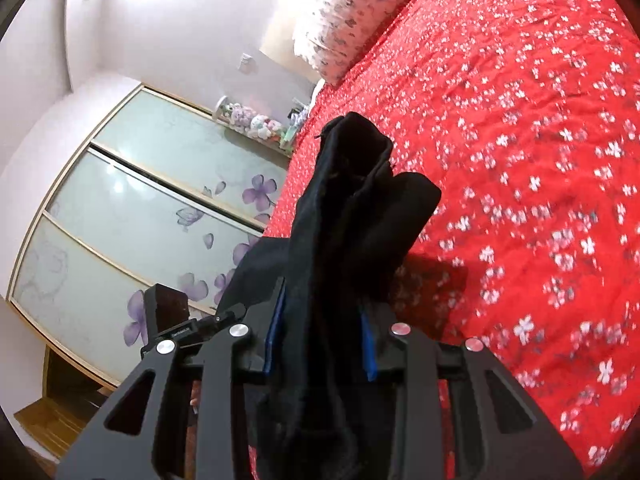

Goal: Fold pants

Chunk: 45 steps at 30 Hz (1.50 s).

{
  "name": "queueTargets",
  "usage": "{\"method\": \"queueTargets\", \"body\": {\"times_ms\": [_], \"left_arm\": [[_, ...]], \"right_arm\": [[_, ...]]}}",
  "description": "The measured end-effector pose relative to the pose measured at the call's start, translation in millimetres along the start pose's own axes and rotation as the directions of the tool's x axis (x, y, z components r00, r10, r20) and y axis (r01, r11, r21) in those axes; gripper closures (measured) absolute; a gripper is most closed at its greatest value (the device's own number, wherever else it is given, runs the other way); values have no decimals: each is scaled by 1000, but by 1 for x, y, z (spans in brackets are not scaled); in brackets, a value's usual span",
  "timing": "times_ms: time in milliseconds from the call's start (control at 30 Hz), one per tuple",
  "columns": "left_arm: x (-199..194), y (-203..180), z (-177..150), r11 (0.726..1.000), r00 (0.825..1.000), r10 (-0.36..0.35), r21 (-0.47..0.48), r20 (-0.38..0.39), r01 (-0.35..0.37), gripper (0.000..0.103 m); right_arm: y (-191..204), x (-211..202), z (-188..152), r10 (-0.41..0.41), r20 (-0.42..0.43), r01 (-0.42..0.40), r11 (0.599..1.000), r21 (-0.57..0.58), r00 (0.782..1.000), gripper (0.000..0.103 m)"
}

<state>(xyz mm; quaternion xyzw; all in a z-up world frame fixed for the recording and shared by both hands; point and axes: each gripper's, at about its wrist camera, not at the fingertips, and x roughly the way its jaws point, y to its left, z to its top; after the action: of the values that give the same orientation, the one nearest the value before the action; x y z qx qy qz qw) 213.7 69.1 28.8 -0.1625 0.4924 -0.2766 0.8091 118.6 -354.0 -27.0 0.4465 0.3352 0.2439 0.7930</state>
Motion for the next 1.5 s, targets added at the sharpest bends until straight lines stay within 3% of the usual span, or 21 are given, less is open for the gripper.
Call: {"method": "queueTargets", "body": {"times_ms": [400,567,1033,1133,1233,1300,1433,1500], "left_arm": [[9,-2,26,999,997,24,34,70,-27,87],[32,21,25,999,998,46,-18,37,-45,87],[45,44,15,996,999,25,-85,36,-22,85],[49,48,13,994,999,37,-103,29,-33,78],[51,50,10,992,998,55,-116,30,-52,62],[52,54,8,988,997,74,-136,23,-71,38],[52,68,5,977,997,75,-199,5,-73,23],[48,74,4,971,997,74,-231,10,-70,19]], "right_arm": [[-1,14,16,-29,67,31,999,-21,997,71],[-23,20,14,-113,49,111,993,29,992,71],[-35,24,11,-184,38,182,982,50,982,71],[-34,25,11,-206,36,204,978,42,978,68],[-34,25,11,-219,30,218,975,50,975,65],[-33,24,12,-226,29,224,973,55,974,60],[-32,14,14,-256,58,253,966,56,965,41],[-33,6,15,-270,76,265,962,71,960,39]]}}
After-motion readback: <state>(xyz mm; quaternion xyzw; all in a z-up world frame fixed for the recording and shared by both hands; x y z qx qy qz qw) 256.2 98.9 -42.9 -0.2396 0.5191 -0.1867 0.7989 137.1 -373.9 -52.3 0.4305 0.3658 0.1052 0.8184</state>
